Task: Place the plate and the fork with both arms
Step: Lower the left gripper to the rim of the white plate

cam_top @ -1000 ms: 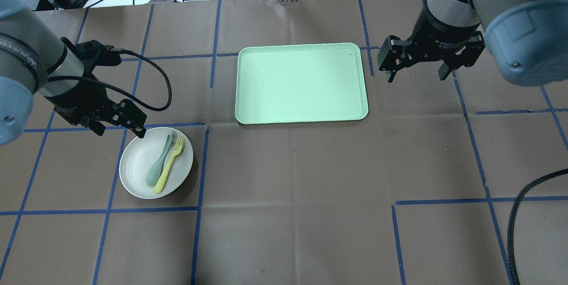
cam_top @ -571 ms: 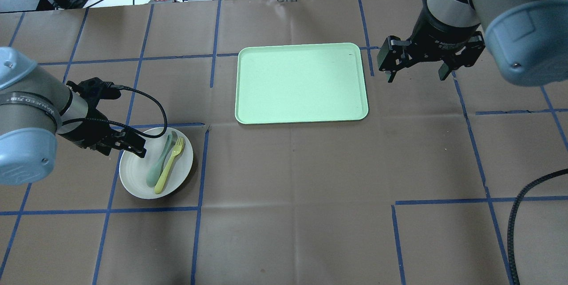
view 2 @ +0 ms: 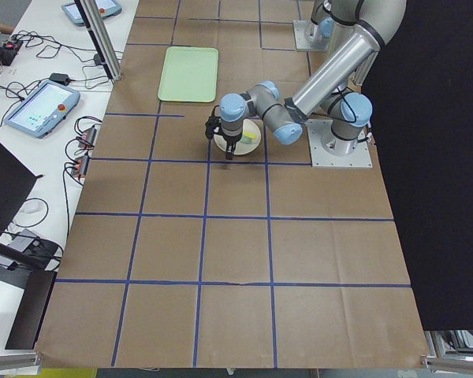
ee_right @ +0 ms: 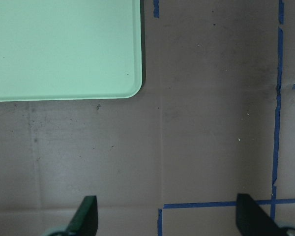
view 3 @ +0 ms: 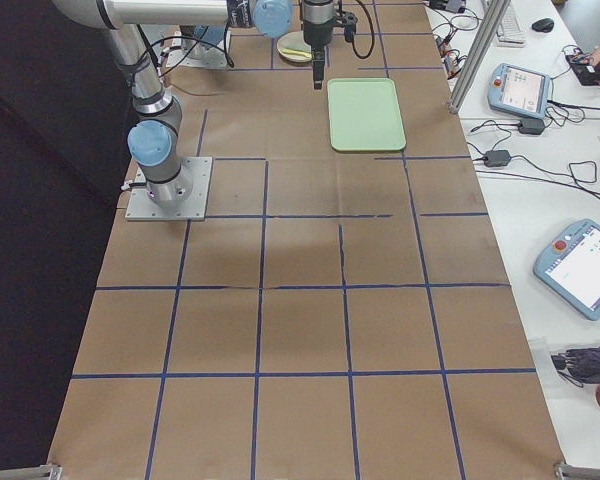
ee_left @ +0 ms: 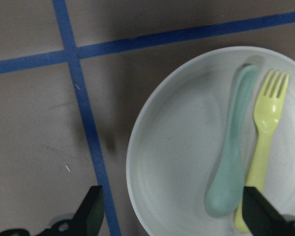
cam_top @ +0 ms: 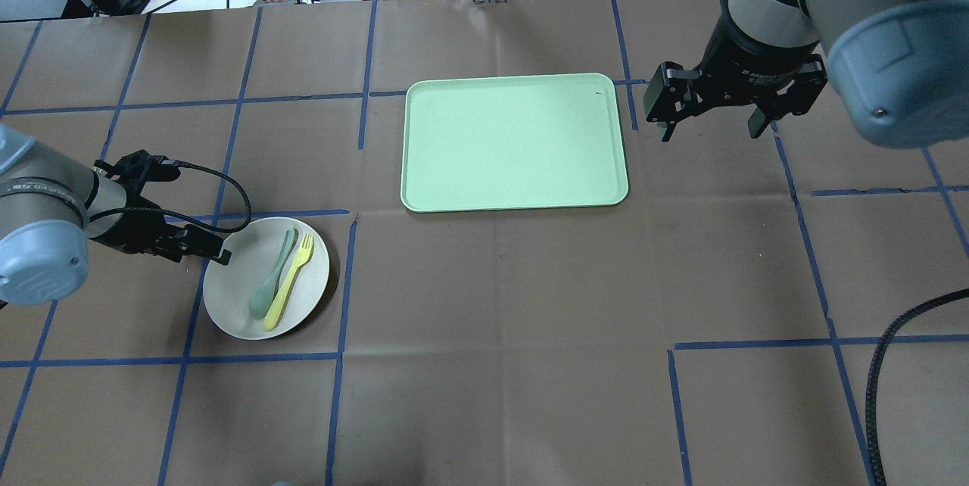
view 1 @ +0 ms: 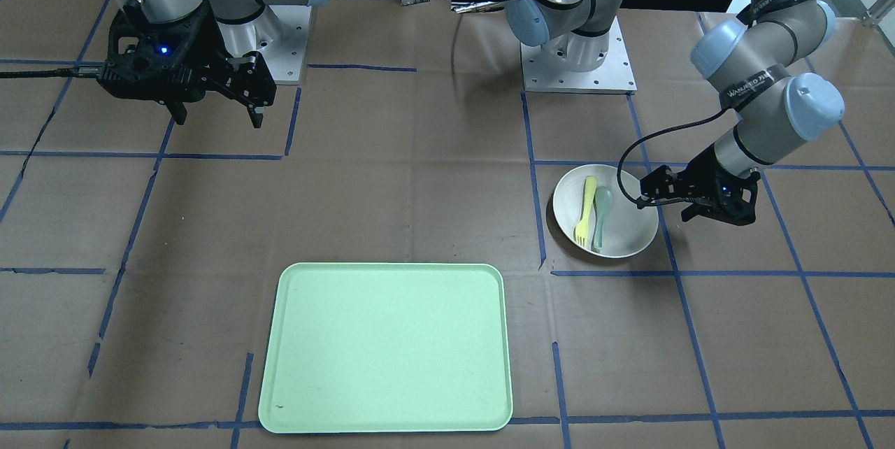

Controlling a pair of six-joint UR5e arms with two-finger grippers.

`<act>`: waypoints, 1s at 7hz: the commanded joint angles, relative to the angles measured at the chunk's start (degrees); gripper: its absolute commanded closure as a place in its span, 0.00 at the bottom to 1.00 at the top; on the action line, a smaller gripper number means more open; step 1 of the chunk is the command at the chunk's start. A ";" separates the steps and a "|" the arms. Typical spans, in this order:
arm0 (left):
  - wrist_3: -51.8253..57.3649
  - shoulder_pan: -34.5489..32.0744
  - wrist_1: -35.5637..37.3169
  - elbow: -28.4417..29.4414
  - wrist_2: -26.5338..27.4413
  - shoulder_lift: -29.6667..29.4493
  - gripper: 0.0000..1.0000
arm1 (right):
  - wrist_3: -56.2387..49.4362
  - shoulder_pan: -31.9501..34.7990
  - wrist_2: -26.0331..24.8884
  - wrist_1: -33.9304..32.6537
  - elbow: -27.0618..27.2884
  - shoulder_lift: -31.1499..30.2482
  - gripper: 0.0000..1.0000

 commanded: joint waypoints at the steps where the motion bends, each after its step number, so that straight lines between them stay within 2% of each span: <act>1: 2.12 1.25 0.36 0.25 -1.19 -2.11 0.01 | 0.00 0.00 0.00 0.01 0.00 -0.01 0.00; 3: 2.22 1.51 0.27 -0.19 -4.44 -2.63 0.05 | 0.00 0.00 0.00 0.01 0.00 -0.01 0.00; 7: 2.04 1.51 0.54 0.16 -3.83 -3.78 0.58 | 0.00 0.00 0.00 0.01 0.00 -0.01 0.00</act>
